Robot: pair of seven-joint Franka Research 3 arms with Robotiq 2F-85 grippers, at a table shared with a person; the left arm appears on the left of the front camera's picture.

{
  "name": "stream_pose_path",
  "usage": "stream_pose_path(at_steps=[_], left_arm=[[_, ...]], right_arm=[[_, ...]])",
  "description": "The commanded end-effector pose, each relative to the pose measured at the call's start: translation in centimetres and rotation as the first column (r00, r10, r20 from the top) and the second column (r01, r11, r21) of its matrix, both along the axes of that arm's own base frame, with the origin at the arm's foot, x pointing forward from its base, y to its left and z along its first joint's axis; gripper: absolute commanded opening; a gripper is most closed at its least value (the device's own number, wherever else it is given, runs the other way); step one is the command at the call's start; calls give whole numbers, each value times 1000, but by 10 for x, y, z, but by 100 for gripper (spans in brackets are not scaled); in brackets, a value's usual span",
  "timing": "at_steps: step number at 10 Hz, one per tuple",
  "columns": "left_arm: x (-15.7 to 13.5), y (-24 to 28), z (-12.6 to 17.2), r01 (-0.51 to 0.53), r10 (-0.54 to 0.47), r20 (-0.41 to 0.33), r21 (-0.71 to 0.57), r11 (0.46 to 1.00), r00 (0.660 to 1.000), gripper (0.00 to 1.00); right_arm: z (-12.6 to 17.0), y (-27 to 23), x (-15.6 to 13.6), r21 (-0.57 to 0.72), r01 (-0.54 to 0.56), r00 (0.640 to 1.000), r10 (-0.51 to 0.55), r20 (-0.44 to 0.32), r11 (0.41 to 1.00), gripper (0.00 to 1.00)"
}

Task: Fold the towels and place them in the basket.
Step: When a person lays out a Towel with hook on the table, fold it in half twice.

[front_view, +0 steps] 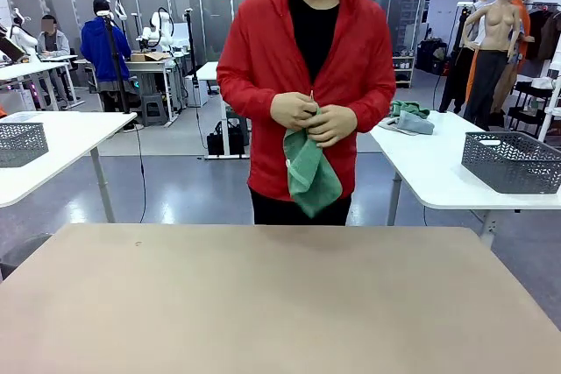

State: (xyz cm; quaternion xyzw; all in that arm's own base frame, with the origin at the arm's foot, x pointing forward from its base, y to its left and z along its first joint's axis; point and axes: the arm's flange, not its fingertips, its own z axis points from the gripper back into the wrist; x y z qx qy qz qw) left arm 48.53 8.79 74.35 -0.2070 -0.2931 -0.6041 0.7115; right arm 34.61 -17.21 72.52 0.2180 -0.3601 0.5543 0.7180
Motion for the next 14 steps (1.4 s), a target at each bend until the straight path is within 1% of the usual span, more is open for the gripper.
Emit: stream_pose_path(at_steps=[1, 14], left_arm=[[-1, -1, 2, -2, 2, 3, -13, 1000, 1000, 100], [-1, -1, 2, -2, 2, 3, -13, 1000, 1000, 100]], right_arm=[[1, 1, 1, 9, -2, 1000, 2, 3, 1000, 100], [1, 1, 1, 9, -2, 1000, 2, 3, 1000, 100]])
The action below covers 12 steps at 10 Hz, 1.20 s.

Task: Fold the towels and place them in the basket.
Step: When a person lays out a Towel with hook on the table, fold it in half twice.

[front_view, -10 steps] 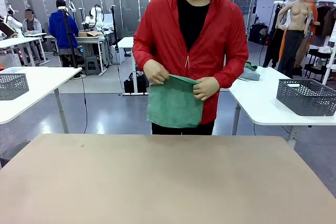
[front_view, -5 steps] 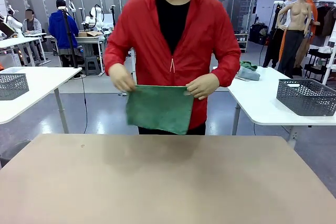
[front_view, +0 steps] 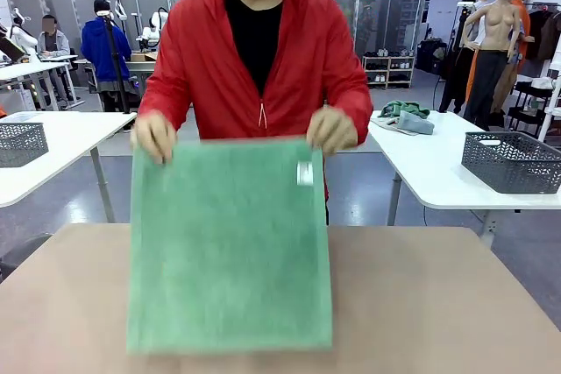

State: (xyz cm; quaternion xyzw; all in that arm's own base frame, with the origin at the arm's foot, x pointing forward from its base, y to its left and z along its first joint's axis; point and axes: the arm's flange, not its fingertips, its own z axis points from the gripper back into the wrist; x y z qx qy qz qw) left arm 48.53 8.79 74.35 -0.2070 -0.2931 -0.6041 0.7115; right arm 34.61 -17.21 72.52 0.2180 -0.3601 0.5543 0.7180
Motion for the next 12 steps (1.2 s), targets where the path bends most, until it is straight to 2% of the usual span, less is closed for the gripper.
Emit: stream_pose_path(at_steps=[1, 12], left_arm=[[-1, -1, 2, -2, 2, 3, -13, 1000, 1000, 100], [-1, -1, 2, -2, 2, 3, -13, 1000, 1000, 100]], right_arm=[[1, 1, 1, 9, -2, 1000, 2, 3, 1000, 100], [1, 1, 1, 9, -2, 1000, 2, 3, 1000, 100]])
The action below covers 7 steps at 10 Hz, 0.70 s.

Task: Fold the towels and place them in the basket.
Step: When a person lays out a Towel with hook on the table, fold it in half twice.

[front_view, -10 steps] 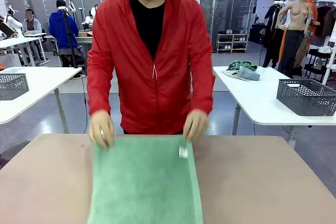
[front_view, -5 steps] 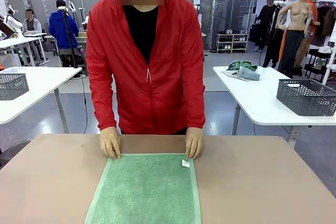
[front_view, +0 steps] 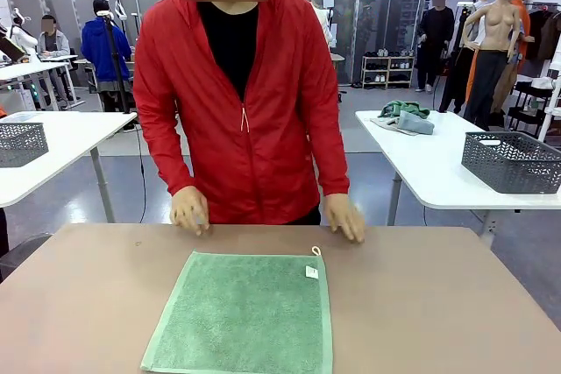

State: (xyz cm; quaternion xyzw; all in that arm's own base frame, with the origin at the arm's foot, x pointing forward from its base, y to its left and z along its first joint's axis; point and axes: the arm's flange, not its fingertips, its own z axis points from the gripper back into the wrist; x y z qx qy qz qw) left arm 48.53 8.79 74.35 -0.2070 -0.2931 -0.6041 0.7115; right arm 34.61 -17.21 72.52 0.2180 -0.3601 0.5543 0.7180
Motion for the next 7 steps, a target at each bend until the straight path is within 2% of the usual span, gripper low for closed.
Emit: stream_pose_path(at_steps=[1, 7], left_arm=[[-1, -1, 2, -2, 2, 3, -13, 1000, 1000, 100], [0, 0, 0, 0, 0, 0, 0, 1000, 1000, 100]], right_arm=[[1, 1, 1, 9, -2, 1000, 2, 3, 1000, 100], [0, 0, 0, 0, 0, 1000, 0, 0, 1000, 100]])
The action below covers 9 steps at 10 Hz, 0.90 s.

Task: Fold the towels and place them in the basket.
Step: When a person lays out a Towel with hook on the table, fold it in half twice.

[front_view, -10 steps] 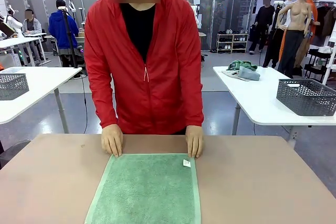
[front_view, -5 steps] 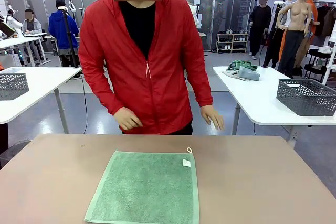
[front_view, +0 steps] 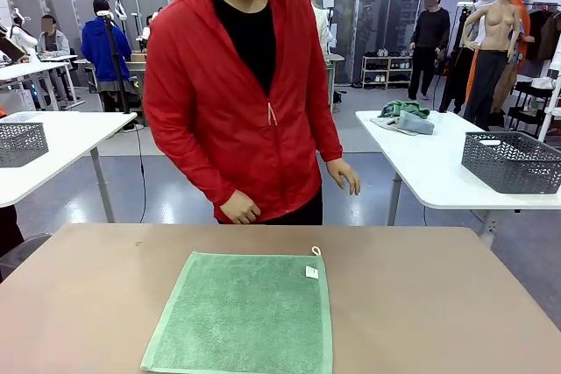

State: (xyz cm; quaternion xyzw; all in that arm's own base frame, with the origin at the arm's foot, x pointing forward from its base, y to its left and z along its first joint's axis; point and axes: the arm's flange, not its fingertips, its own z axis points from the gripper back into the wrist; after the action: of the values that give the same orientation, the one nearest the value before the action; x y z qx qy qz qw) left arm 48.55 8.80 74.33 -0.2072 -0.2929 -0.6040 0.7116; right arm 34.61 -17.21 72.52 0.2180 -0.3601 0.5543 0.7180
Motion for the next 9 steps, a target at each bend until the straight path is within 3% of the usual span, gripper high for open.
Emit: stream_pose_path(at_steps=[1, 4, 5, 7, 9], left_arm=[[-7, -15, 9, -10, 10, 12, 49, 999, 1000, 100], [-30, -96, 39, -32, 19, 57, 235, 972, 998, 100], [-30, -127, 37, -45, 31, 52, 306, 951, 998, 100], [-20, -198, 7, -64, 56, 30, 437, 897, 998, 100], [-6, -241, -44, -47, 68, -21, 535, 844, 997, 100]], right_arm=[[5, 13, -2, -26, -9, 1000, 9, 6, 1000, 100], [28, 97, -8, -174, -28, 1000, 28, -4, 984, 100], [25, 134, -1, -222, -28, 999, 23, -27, 975, 100], [-6, 209, 22, -313, -38, 997, 13, -81, 949, 100], [-61, 265, 52, -368, -54, 979, -23, -203, 928, 100]])
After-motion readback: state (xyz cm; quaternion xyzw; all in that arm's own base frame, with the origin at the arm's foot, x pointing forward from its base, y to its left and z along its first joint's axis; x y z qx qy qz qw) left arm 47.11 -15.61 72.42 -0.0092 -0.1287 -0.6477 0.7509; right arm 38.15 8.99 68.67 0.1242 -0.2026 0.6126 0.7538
